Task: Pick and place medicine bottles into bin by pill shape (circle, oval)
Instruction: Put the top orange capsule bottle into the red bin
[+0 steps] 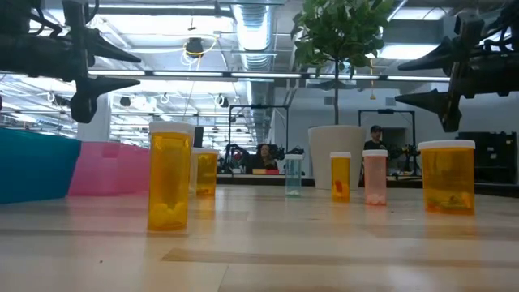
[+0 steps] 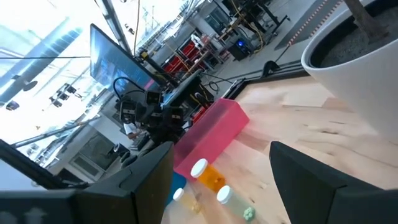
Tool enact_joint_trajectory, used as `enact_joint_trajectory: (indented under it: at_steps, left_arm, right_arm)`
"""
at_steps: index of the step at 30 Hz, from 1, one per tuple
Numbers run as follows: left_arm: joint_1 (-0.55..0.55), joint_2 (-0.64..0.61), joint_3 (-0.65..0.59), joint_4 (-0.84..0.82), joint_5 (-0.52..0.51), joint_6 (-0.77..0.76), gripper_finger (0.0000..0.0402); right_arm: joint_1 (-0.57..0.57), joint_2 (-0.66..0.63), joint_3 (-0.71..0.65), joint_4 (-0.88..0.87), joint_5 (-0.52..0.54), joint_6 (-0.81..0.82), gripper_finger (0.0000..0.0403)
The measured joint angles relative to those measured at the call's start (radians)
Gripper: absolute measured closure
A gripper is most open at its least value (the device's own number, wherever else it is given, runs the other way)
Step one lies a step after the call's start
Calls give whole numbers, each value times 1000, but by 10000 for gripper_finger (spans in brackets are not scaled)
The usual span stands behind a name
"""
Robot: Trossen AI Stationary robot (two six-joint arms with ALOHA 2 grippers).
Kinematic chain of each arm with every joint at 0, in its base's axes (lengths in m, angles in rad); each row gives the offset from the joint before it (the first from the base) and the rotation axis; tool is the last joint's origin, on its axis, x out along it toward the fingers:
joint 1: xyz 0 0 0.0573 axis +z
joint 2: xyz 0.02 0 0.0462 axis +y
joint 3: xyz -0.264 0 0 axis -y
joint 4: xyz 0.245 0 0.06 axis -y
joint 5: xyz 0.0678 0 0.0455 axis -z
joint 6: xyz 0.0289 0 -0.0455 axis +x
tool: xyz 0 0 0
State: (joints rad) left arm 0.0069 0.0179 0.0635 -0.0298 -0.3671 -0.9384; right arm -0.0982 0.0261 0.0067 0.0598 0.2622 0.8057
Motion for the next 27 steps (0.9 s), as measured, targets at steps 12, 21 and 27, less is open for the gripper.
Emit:
enact_joint_trajectory:
  at_steps: [12,21,27]
  left_arm:
    - [0,1,3,238,182,-4,125]
    - [0,210,255,256,178,205,121]
    - [0,538,554,22,214,364,121]
  right_arm:
    - [0,0,0,110,1,77,127]
    - [-3,0,23,130,2,28,127]
    - [-3,0,24,118,2,24,127]
